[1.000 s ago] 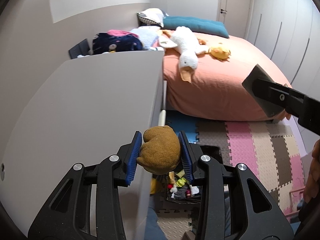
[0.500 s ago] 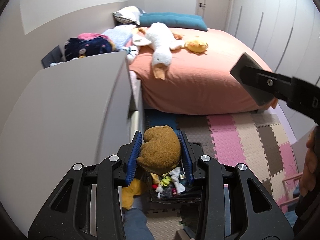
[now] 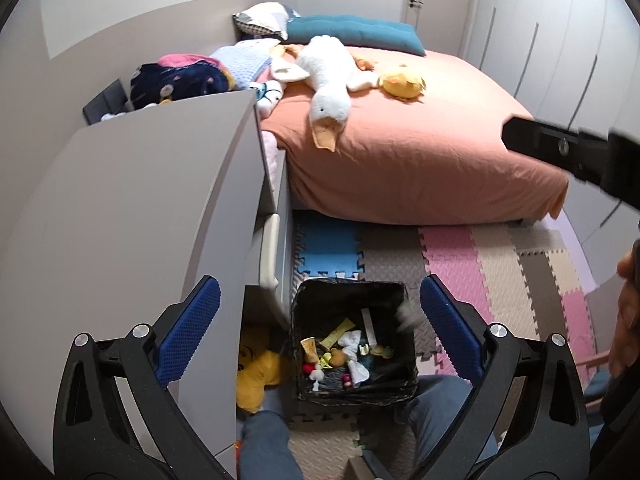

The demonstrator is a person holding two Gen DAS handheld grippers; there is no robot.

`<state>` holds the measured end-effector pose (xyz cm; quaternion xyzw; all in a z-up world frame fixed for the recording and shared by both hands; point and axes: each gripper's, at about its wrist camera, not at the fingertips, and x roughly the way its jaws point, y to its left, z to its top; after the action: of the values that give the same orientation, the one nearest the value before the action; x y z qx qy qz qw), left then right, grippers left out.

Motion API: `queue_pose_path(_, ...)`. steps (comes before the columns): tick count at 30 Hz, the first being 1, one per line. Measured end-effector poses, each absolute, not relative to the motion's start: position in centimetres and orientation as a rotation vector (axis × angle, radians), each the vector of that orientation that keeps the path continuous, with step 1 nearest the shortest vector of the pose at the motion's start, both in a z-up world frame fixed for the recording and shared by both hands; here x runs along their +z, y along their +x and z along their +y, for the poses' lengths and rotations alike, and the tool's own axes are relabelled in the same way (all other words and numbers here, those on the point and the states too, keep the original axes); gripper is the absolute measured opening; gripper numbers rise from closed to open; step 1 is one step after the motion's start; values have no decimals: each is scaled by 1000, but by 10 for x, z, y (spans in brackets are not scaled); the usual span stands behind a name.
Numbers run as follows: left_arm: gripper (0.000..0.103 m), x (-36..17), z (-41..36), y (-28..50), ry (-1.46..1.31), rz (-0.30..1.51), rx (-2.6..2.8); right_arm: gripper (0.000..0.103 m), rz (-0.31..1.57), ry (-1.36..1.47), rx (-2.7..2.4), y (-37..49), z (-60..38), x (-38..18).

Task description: Collect trash

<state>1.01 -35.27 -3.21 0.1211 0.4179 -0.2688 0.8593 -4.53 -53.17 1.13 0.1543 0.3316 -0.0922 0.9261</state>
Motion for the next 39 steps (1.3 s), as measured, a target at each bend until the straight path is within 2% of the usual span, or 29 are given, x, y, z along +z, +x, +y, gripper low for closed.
queue_pose_path(39, 97, -25, -341, 1, 238, 815, -573, 86, 677, 316, -186, -47, -521, 10)
